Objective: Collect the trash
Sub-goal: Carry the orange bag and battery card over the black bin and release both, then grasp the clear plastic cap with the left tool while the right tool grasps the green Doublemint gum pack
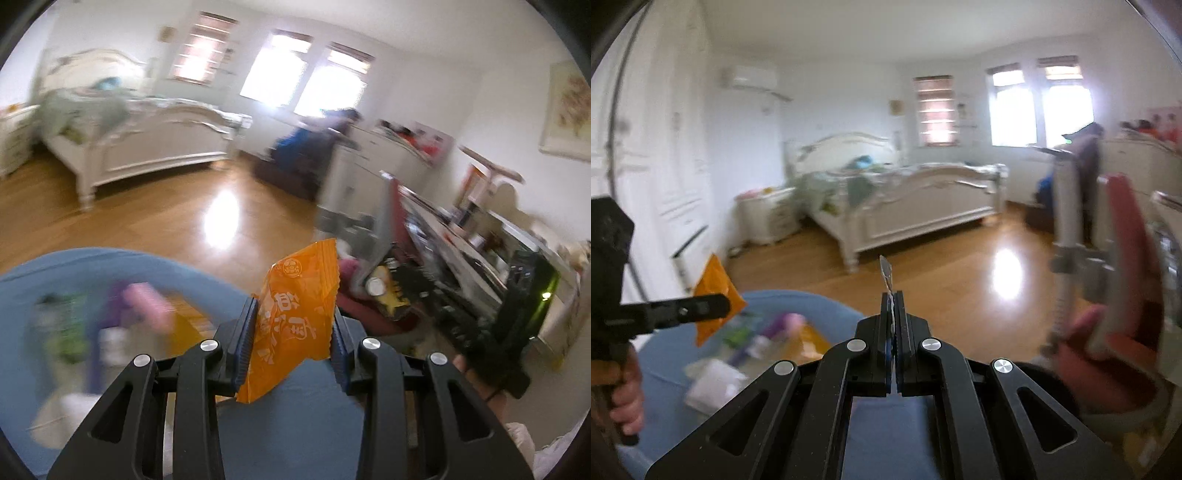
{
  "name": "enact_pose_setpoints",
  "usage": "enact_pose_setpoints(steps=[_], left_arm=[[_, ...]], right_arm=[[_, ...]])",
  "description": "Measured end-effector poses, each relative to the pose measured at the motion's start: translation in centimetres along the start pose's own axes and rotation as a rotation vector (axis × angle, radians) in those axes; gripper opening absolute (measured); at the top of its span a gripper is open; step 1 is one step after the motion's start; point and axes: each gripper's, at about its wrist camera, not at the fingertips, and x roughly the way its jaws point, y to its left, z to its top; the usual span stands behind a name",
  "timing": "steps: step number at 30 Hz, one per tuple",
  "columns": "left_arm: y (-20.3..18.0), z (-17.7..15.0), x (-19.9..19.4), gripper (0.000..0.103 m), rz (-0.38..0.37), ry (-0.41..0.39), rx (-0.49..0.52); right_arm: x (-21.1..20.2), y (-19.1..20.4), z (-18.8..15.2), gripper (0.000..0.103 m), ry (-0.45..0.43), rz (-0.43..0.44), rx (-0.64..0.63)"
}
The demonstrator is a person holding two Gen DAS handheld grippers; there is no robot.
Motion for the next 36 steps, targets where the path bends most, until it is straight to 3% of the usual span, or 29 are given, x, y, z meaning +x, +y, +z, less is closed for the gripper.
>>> enact_pose_setpoints(steps=[6,10,15,24,27,29,30,31,32,33,36], left_arm=[[-5.8,-0.8,7.6,0.036,-0.123,0.095,0.045],[-8.1,-1.3,11.3,0.036,-0.157,0.150,0.060],[-9.3,-1.8,13.9,0.036,-0.161,0.190,0.079],[-9.4,-2.3,16.8,0.036,-0.137,0.238,0.072],[-9.6,-1.9,17.7,0.044,-0.132,0.245,0.076],[-9.9,-1.5,18.2,0.066,-0.101,0.241,0.083],[-9.9,-1.2,18.2,0.083,-0.082,0.225,0.081],[-9.8,-0.9,18.0,0.088,-0.074,0.205,0.075],[-9.7,-0.7,17.8,0.088,-0.076,0.191,0.066],[-9.6,-0.5,17.7,0.088,-0.079,0.190,0.060],[-9.0,-0.5,17.0,0.088,-0.073,0.188,0.045]], right_arm=[[-0.2,-6.4,-2.9,0.003,0.035,-0.120,0.027],[0.8,-9.2,-4.4,0.003,0.070,-0.158,0.054],[2.0,-11.5,-6.0,0.003,0.098,-0.171,0.067],[4.1,-11.9,-6.9,0.003,0.129,-0.171,0.057],[4.6,-11.9,-6.8,0.003,0.141,-0.193,0.043],[5.2,-12.1,-6.8,0.012,0.159,-0.222,0.023],[5.4,-12.2,-6.8,0.030,0.159,-0.231,0.015],[5.5,-12.3,-6.9,0.063,0.159,-0.237,0.009],[5.3,-12.3,-7.0,0.076,0.145,-0.247,0.005],[5.0,-12.3,-7.0,0.083,0.127,-0.250,0.004],[4.6,-12.2,-7.2,0.083,0.128,-0.248,0.017]])
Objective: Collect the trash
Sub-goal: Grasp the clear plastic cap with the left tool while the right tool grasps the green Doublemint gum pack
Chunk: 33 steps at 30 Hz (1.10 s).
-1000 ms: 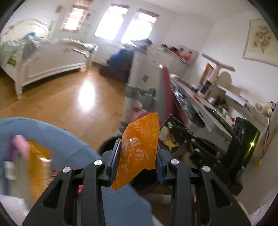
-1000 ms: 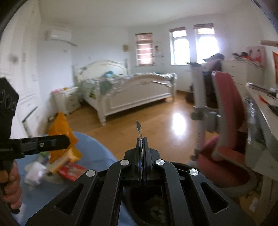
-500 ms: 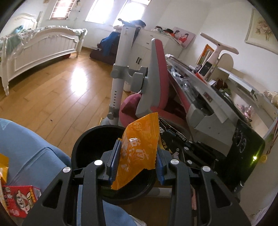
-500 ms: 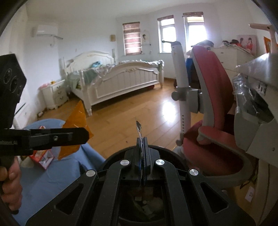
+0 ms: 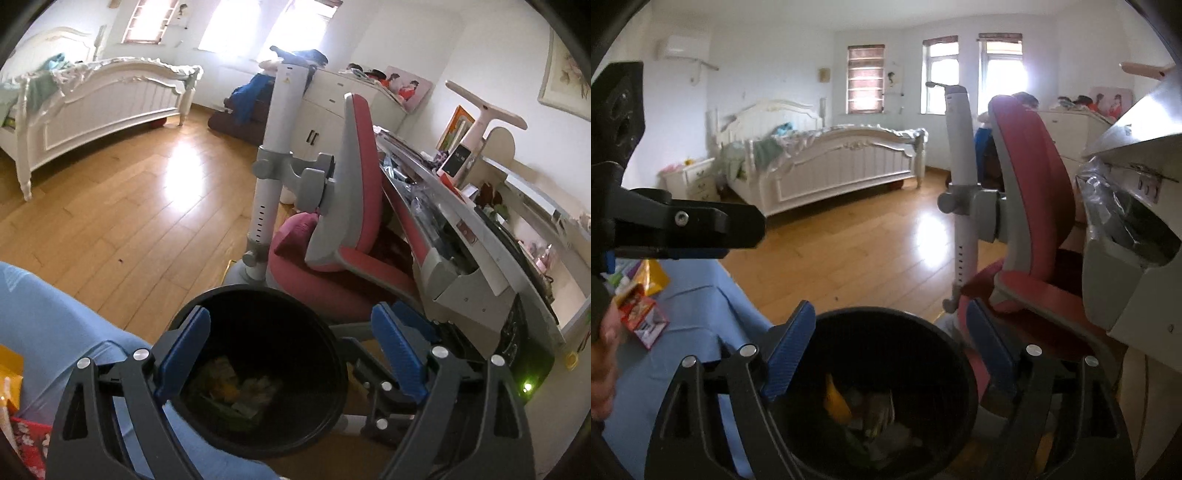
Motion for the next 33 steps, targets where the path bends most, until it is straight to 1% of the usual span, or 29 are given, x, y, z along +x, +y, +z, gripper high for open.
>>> enact_pose_setpoints(steps=[3,6,8,12,14,17,19,20,21,23,24,25,26,27,29,31,32,33], left_arm=[[0.7,-0.4,-1.4,0.088,0.010,0.000,-0.019],[1.8,-0.8,-3.8,0.089,0.037,-0.026,-0.041],[2.7,-1.1,-5.5,0.089,0.053,-0.047,-0.055],[5.9,-2.0,-10.4,0.089,0.122,-0.103,-0.105],[7.7,-2.5,-12.6,0.089,0.168,-0.126,-0.127],[11.5,-3.6,-16.2,0.088,0.280,-0.154,-0.177],[14.6,-4.5,-18.5,0.088,0.340,-0.171,-0.223],[15.8,-4.8,-19.2,0.088,0.367,-0.172,-0.236],[17.5,-5.2,-20.2,0.088,0.411,-0.169,-0.252],[20.5,-5.9,-21.5,0.088,0.463,-0.166,-0.288],[21.9,-6.1,-22.0,0.086,0.482,-0.160,-0.310],[23.8,-6.4,-22.4,0.079,0.495,-0.149,-0.338],[25.1,-6.5,-22.5,0.075,0.498,-0.137,-0.356],[26.8,-6.7,-22.6,0.068,0.496,-0.122,-0.381],[29.0,-6.7,-22.1,0.063,0.483,-0.093,-0.403],[30.3,-6.3,-20.8,0.055,0.468,-0.042,-0.379],[30.6,-6.3,-20.3,0.053,0.463,-0.022,-0.366],[31.1,-6.2,-19.5,0.048,0.464,0.006,-0.346]], right_arm=[[-0.2,0.1,-0.3,0.083,0.022,0.046,0.035],[-0.4,1.1,-0.4,0.083,0.044,0.102,0.060],[-0.5,2.3,-0.4,0.083,0.062,0.144,0.071],[-0.6,5.5,0.4,0.083,0.085,0.238,0.078],[-0.8,7.8,1.0,0.083,0.092,0.287,0.062],[-1.1,11.0,1.9,0.083,0.097,0.354,0.036],[-1.3,13.8,2.8,0.083,0.104,0.412,0.017],[-1.3,15.4,3.3,0.083,0.114,0.451,0.007],[-1.3,16.5,3.6,0.083,0.121,0.477,0.003],[-1.2,19.4,4.5,0.082,0.144,0.542,-0.005],[-1.0,20.6,4.9,0.079,0.156,0.562,-0.013],[-0.8,22.2,5.3,0.077,0.174,0.586,-0.027],[-0.6,23.9,5.6,0.076,0.192,0.608,-0.044],[-0.3,25.6,6.0,0.074,0.209,0.627,-0.061],[0.2,28.4,6.4,0.072,0.240,0.662,-0.094],[1.1,31.6,6.8,0.071,0.272,0.689,-0.118],[1.4,32.9,6.9,0.070,0.285,0.696,-0.130],[1.8,34.6,7.0,0.069,0.298,0.697,-0.154]])
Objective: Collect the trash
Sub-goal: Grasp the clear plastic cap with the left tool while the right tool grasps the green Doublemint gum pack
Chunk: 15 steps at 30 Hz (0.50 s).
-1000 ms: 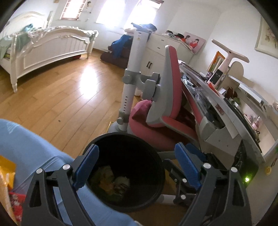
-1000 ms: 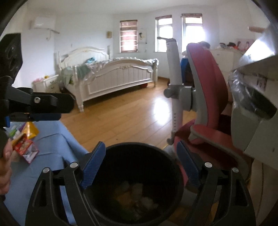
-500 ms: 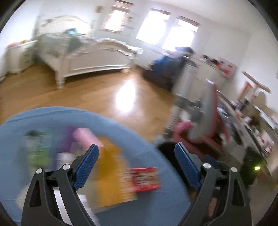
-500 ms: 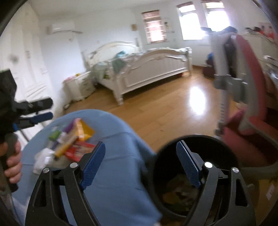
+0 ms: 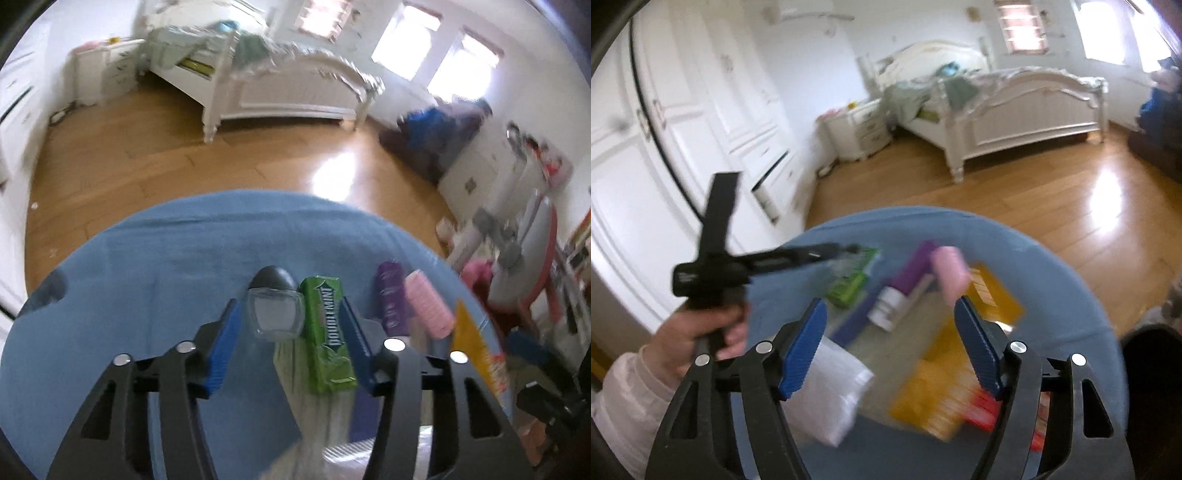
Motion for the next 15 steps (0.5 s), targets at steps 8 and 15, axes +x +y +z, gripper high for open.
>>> enact_pose_setpoints(steps=[8,15], left_arm=[[2.1,-0.2,0.6,0.034,0.018,-0.014,0.008],[3.3,-1.0,-0.4,0.035,0.016,-0.069,-0.016]], right_arm=[[6.1,4.0,2.6,0.069,0.110,-0.038,-0.073],[12.6,6.2,3.0,0.062,0.255,-0.112,-0.180]])
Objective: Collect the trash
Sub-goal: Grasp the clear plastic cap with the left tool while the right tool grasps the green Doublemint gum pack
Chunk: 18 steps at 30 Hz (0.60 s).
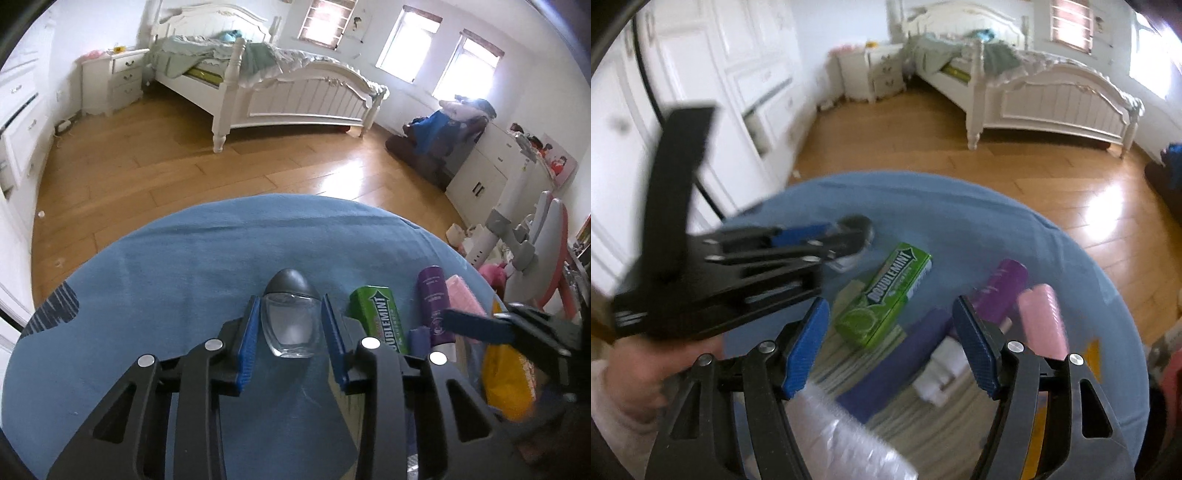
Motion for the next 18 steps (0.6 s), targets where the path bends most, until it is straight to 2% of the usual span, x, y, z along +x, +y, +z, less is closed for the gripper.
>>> enact_pose_setpoints(steps=[3,5,7,9,12,14,16,18], left_arm=[[1.1,0.2,-0.1,0.033,-0.052,-0.005,-0.047],[1.2,0.3,-0.1,0.033,-0.050,-0.004,-0.040],[1.0,0.3,-0.1,0.034,-0.050,-0.002,-0.034],[1.4,0.4,-0.2,0.033,-0.067,-0.004,-0.048],[1.9,0.3,-0.4,0.033,-0.084,-0.006,-0.060],[1.8,0.3,-0.4,0.039,-0.091,-0.005,-0.053],[1.1,0.3,-0.4,0.061,-0.112,-0.005,-0.018],[-0.6,0.2,-0.1,0.076,-0.088,0.005,0.043]], right_arm=[[1.8,0.8,0.6,0.054,0.031,-0.001,-0.021],[2.7,1.6,0.9,0.051,0.058,-0.040,-0.059],[2.9,2.3,0.8,0.039,0.053,-0.053,-0.099],[2.4,2.3,0.5,0.033,0.057,-0.052,-0.101],[0.9,1.5,-0.5,0.032,0.034,-0.037,-0.063],[-1.3,0.5,-1.5,0.032,-0.015,0.001,-0.019],[-4.4,-0.9,-2.9,0.032,-0.087,0.058,0.032],[-7.4,-1.9,-4.8,0.032,-0.156,0.118,0.084]])
